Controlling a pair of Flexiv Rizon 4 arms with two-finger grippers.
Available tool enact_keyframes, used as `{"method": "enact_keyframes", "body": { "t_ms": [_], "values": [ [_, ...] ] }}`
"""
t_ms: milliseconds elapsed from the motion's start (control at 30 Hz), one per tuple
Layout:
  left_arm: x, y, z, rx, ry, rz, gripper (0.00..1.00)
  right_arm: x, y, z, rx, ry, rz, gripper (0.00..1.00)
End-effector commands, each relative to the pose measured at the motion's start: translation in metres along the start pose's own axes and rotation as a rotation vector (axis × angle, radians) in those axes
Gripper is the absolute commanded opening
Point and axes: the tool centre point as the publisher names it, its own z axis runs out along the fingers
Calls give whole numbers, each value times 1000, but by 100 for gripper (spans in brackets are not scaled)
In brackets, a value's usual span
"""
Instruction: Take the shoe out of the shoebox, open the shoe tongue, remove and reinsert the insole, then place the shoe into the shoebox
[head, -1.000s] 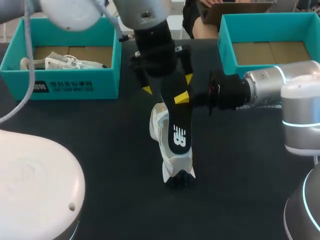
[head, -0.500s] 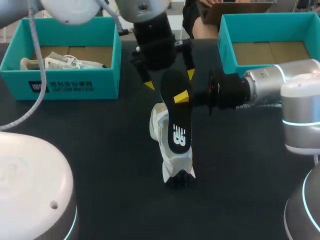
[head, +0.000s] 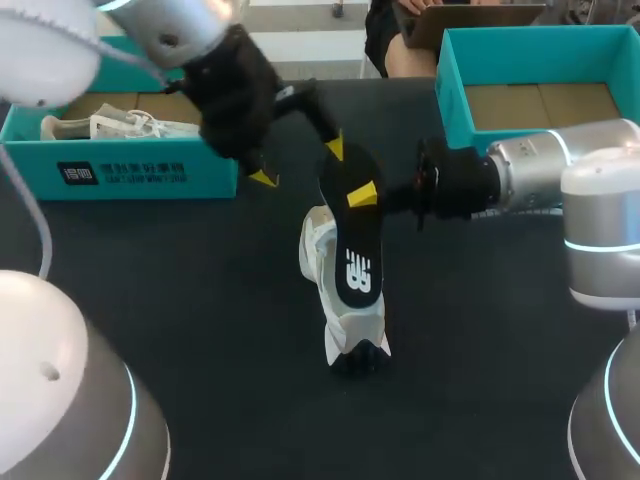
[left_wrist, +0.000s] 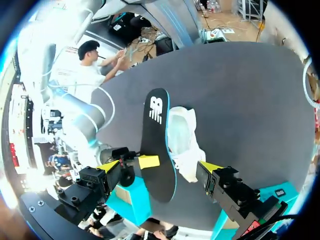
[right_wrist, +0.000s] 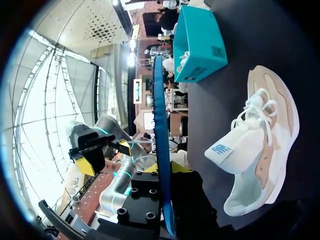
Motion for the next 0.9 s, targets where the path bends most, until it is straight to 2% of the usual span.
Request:
{"method": "enact_keyframes", "body": {
  "t_ms": [33, 200, 800, 900],
  "values": [
    [29, -9, -8, -44, -676, 30, 100, 2, -3, -2, -5, -6, 4, 0],
    [30, -7, -9, -71, -708, 11, 100, 3, -5, -4, -8, -9, 7, 0],
    [30, -6, -9, -72, -709, 10, 100, 3, -11, -4, -8, 10, 23, 0],
    [37, -4, 3, -45, -716, -48, 100, 6, -11, -2, -8, 11, 23, 0]
  ]
}}
